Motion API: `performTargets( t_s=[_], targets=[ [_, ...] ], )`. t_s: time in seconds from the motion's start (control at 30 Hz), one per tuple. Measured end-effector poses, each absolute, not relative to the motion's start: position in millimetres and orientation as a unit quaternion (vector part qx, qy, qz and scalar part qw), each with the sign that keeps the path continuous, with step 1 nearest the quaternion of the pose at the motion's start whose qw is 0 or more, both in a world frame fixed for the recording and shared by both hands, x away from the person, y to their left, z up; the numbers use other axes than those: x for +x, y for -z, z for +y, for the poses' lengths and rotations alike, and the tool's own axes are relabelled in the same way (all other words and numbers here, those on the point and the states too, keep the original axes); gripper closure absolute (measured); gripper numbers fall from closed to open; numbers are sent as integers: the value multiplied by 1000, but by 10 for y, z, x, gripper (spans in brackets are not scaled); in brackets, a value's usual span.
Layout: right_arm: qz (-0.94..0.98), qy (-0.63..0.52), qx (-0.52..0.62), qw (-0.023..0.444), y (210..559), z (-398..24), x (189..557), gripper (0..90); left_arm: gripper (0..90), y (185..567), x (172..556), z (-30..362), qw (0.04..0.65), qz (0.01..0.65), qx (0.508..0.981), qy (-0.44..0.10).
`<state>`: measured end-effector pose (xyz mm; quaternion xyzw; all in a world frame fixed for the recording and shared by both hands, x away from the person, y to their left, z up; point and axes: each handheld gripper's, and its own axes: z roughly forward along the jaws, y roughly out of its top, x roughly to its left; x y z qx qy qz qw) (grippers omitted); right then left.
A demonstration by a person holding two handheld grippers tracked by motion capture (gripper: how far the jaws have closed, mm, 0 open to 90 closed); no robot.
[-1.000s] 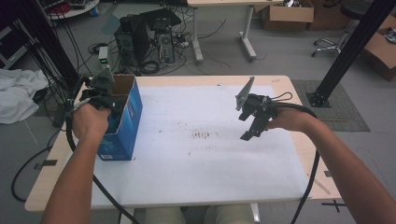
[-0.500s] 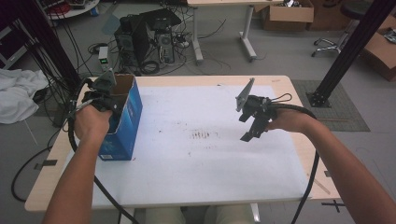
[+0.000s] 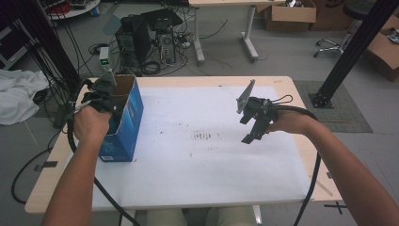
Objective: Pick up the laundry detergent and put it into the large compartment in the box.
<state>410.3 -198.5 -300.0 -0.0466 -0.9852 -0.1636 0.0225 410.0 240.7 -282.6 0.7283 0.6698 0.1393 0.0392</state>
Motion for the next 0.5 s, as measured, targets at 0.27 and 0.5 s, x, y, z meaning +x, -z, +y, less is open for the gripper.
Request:
performTargets(
  t_s=[0.27,0.5],
  targets=[
    [-985,164,-46,24,3003,-1976,4100,196,326,2777,4084,2396,51,666,729,-152],
    [-985,164,-47,24,2996,-1977,4094,197,314,2663,4062,2394,62,663,729,-161]
  ],
)
